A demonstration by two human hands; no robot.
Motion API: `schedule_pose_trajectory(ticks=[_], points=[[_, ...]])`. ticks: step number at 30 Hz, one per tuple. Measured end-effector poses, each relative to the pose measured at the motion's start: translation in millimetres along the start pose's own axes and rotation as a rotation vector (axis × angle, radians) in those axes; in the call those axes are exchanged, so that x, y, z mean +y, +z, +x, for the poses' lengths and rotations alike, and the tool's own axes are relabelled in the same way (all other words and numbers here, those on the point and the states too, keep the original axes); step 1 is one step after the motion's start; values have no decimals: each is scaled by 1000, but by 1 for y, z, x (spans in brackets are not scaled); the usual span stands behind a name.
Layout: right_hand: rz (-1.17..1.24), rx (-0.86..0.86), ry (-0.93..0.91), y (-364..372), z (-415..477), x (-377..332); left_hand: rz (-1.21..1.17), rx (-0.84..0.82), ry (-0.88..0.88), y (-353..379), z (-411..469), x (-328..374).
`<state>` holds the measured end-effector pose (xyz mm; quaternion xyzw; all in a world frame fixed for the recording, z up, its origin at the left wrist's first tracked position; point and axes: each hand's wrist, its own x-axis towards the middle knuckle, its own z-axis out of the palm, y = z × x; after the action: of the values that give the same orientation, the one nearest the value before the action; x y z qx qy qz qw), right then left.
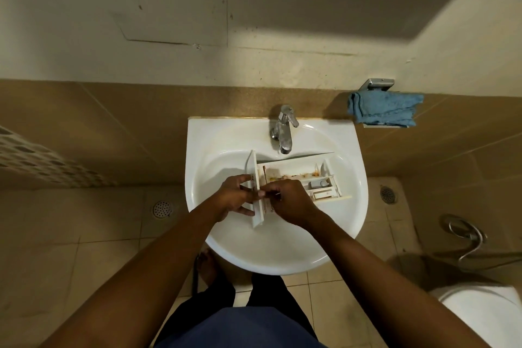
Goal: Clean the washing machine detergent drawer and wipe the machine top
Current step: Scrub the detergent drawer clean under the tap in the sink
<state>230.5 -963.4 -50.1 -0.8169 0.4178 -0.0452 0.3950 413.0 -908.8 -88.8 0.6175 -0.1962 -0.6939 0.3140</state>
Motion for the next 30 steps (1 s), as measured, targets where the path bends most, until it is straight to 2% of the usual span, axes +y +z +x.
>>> schedule_pose_trajectory(ticks=[5, 8, 11, 14, 17, 21, 24, 27, 30], points=[[16, 144, 56, -2, 33, 5, -14, 10, -9, 1, 0, 0], [-90, 147, -69, 2, 41, 3, -6, 3, -3, 1, 0, 1], [-249, 159, -179, 15, 9, 15, 4, 4, 12, 1, 1, 0], [-205, 187, -129, 20, -21, 23, 28, 6, 23, 1, 1, -1], [-140, 252, -101, 19, 1, 16, 16, 0, 14, 0, 1, -1], [138, 356, 203, 19, 41, 6, 15, -7, 12, -1, 1, -1], [44, 373, 193, 21, 31, 5, 17, -3, 13, 0, 1, 0], [-120, 329, 149, 23, 0, 11, 18, 3, 11, -1, 2, 1], [-175, 292, 169, 23, -5, 12, 19, -3, 11, -1, 3, 0]])
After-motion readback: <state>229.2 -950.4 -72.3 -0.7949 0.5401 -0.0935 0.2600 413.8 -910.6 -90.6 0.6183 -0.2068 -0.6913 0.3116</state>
